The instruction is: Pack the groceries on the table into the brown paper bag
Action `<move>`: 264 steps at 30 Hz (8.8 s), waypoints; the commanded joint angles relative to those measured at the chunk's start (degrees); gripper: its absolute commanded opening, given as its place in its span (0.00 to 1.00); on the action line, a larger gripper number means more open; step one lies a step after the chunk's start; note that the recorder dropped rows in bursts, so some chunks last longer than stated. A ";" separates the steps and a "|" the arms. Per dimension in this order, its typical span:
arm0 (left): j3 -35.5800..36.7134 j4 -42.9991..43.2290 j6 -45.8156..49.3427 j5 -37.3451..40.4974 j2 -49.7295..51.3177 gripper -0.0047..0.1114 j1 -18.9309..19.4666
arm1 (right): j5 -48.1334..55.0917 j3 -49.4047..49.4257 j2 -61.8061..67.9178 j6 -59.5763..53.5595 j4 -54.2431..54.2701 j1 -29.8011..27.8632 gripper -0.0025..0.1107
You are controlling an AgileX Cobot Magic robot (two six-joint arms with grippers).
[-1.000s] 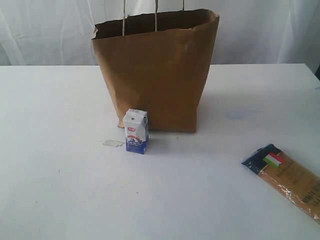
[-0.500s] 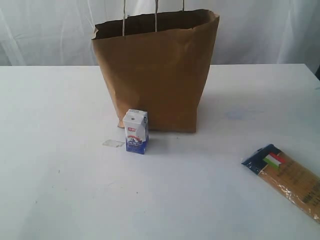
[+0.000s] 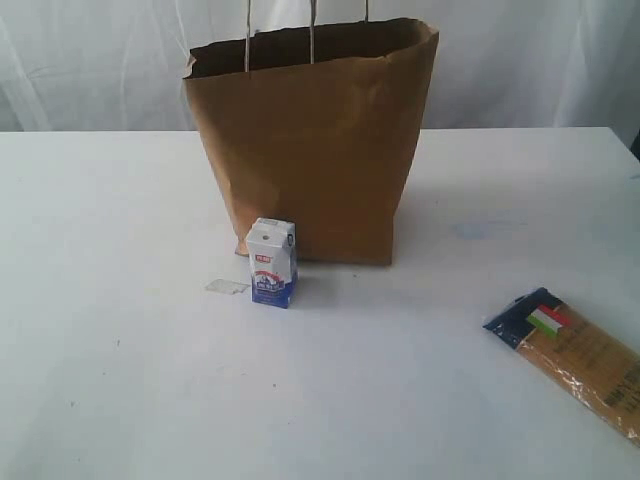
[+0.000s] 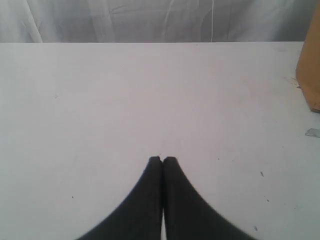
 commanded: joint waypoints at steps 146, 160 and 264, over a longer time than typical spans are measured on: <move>0.18 -2.86 -1.84 5.05 -0.27 0.04 -0.38 | 19.73 -84.09 116.98 59.16 -9.18 50.55 0.45; 0.18 -2.86 -1.84 5.05 -0.27 0.04 -0.38 | 31.94 -84.09 105.06 14.63 11.55 51.41 0.44; 0.18 -2.86 -1.84 5.05 -0.27 0.04 -0.38 | -0.04 -88.64 99.16 41.93 -20.82 32.55 0.63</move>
